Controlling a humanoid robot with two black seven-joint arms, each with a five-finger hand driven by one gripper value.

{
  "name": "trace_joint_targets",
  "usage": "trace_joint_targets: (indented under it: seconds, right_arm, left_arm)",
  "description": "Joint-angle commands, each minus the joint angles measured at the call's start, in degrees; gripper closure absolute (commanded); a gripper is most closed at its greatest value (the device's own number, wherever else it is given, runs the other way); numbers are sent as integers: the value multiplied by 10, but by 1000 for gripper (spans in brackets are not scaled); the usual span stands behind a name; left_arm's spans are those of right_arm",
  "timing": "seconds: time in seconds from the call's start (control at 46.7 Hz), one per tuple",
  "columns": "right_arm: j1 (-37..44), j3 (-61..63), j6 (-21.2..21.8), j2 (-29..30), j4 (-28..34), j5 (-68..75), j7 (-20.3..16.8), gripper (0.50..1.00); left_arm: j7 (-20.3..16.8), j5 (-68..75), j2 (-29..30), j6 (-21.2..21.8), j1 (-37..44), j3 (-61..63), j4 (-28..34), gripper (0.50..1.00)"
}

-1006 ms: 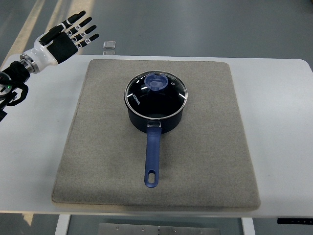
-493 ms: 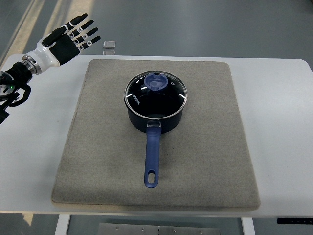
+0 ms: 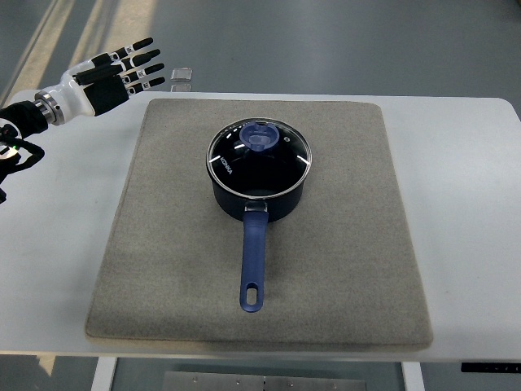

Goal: Open pot lid and place left with left hand
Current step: 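Extend the left hand forward toward the saucepan, then move the left hand over the glass lid's blue knob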

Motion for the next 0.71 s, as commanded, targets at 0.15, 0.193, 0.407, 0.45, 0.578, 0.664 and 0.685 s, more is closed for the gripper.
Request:
trace_joint_targets:
  seconds: [0.15,0.193,0.407,0.45,0.578,0.664,0.685]
  right_arm:
    - [0,0,0,0,0,0,0,585]
    - [0,0,0,0,1,0,0,585]
    - [0,0,0,0,0,0,0,585]
    - [0,0,0,0,0,0,0,585]
    - [0,0,0,0,1,0,0,585]
    - [0,0,0,0,1,0,0,585]
    - [0,0,0,0,0,0,0,585]
  left_arm:
    - [-70,194,3,0,-17,-10,-12,506]
    - [-72,222,4,0,-22,-10,-16,506]
    - [-74,334,17,0,-40,-4,-71,508]
    - [-74,370,19,0,-48,-1,-81,506]
    - [-74,473,21,0,-56,0,-121,506]
    - [-74,538,21,0,-59,0,-148,506]
    - [-74,553,20,0,-59,0,-153,508]
